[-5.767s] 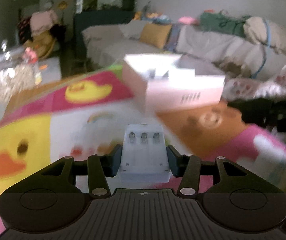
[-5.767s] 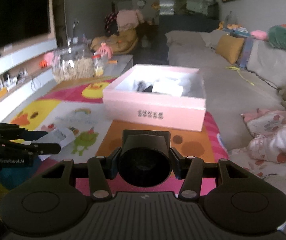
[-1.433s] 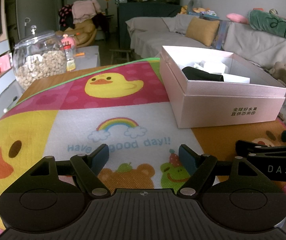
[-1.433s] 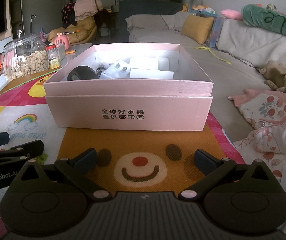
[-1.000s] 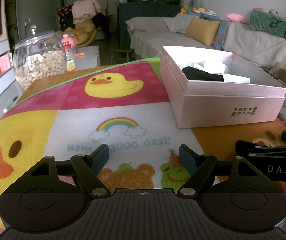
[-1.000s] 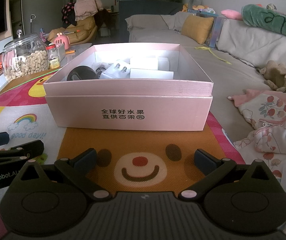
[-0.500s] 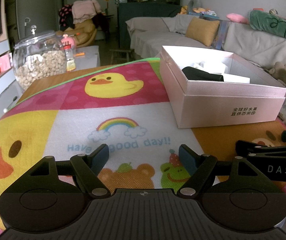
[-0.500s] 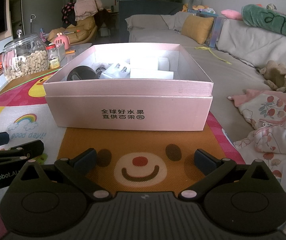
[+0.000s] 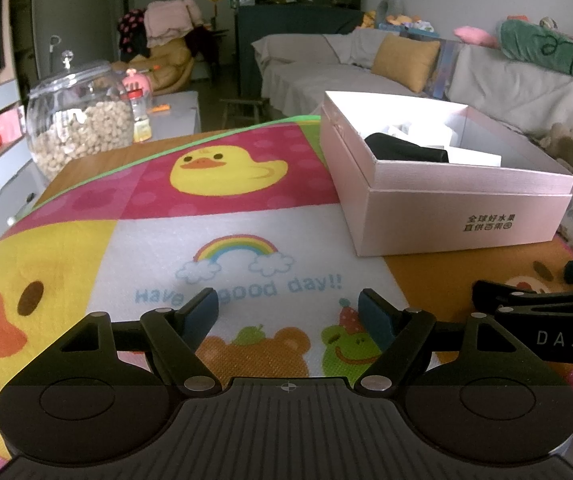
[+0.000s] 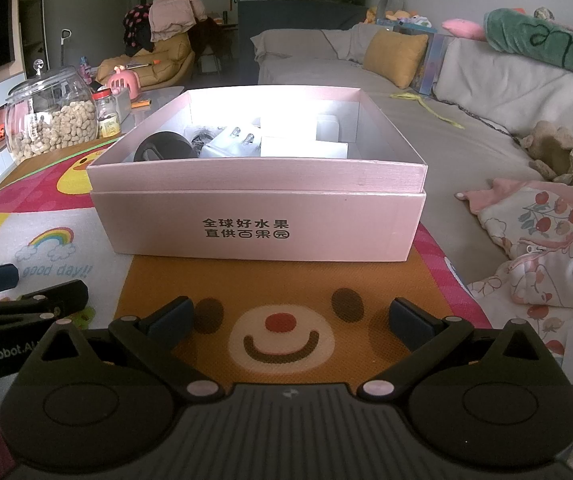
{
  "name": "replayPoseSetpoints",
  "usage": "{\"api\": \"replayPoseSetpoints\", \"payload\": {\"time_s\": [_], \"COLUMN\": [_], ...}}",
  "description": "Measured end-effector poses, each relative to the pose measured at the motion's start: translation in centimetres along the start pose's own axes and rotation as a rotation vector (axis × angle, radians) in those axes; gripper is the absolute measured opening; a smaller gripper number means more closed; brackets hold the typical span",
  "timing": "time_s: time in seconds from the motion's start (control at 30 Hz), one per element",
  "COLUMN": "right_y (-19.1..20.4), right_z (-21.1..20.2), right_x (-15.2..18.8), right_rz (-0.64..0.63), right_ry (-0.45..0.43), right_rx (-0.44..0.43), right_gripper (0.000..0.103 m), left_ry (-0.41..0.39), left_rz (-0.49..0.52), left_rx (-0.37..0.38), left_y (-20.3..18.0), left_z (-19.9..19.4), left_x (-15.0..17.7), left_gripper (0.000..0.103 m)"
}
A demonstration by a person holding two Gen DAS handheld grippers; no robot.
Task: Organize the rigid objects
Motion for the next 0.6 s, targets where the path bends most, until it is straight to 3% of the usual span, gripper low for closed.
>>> {"api": "replayPoseSetpoints", "payload": {"time_s": [0.6], "right_y": [0.00], "right_z": [0.01], "right_x": [0.00], "right_rz": [0.001], "right_ry": [0.000], "right_rx": [0.000], "right_gripper": [0.103], "left_ry": [0.001], "left_rz": [-0.012], "left_rx": [0.009], "left_y": [0.17], "left_z": [-0.16], "left_x": [0.09], "left_gripper": [0.082]}}
Point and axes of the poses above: each gripper's, at about its wrist camera, not at the fingertips, and z roughly the way its jaws point, y to its left, x to its underside, the point moved 7 cm from there along z, roughly the way its jaws point, and after that the axes turned 6 degrees about -z, right-handed, at the moved point
